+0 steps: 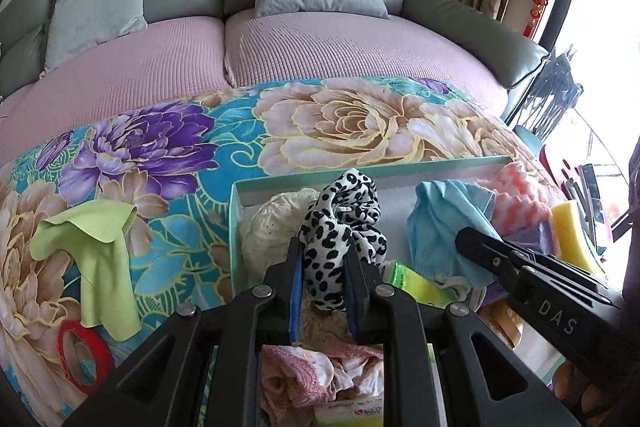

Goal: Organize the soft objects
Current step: 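Open both grippers to drop the scrunchie and mask into the tray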

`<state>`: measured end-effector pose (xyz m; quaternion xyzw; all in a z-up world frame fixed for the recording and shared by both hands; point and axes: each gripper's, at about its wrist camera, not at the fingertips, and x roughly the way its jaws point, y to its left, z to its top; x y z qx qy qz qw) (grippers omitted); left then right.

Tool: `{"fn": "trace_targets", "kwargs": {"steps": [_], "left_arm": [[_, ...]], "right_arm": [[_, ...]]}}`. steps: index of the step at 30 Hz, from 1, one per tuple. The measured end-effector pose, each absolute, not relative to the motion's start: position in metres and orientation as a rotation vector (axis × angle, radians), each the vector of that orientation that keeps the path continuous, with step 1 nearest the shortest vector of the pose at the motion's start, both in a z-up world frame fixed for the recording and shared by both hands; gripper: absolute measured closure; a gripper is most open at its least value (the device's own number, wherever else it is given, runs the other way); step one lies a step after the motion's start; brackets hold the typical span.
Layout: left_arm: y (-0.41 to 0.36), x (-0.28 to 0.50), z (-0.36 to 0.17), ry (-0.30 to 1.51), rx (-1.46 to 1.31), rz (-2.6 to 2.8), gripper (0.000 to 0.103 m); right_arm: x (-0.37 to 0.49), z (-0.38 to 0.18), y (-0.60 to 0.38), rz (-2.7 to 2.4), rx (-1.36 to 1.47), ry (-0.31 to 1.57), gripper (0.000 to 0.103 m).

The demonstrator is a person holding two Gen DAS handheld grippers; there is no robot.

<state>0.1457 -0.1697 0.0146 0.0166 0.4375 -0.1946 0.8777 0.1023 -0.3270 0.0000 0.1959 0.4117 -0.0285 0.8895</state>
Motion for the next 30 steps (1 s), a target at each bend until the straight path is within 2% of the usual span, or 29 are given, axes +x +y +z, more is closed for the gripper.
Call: {"fn": "trace_targets", "kwargs": {"steps": [2, 3, 7, 11, 12, 15, 26, 28, 30], "left_arm": [[-0.168, 0.144, 0.018, 0.905, 0.030, -0.409, 0.082], [-0.168, 0.144, 0.020, 0.904, 0.027, -0.415, 0.082], [-0.167, 0.142, 0.024, 0.913, 0.035, -0.421, 0.078], [-0.163, 0.139, 0.030, 0.912, 0.040, -0.417, 0.060], [-0.162, 0.138, 0.031, 0.908, 0.040, -0.416, 0.058], [-0.157, 0.135, 0.037, 0.900, 0.029, -0.414, 0.057], [-0.118, 0.120, 0.059, 0.851, -0.023, -0.301, 0.053], [-0.108, 0.119, 0.058, 0.854, -0.029, -0.259, 0.052], [-0.099, 0.119, 0.056, 0.863, -0.035, -0.218, 0.052]], "right_arm": [[0.102, 0.001, -0.326, -0.058, 0.401, 0.856, 0.093], [0.102, 0.002, -0.325, -0.060, 0.392, 0.854, 0.089], [0.101, 0.006, -0.322, -0.076, 0.359, 0.858, 0.089], [0.101, 0.009, -0.322, -0.088, 0.343, 0.866, 0.089], [0.100, 0.010, -0.321, -0.093, 0.337, 0.868, 0.085], [0.099, 0.013, -0.321, -0.105, 0.317, 0.871, 0.077], [0.083, 0.046, -0.316, -0.137, 0.249, 0.821, 0.071], [0.079, 0.053, -0.315, -0.139, 0.240, 0.807, 0.065], [0.075, 0.058, -0.314, -0.146, 0.230, 0.800, 0.051]]}}
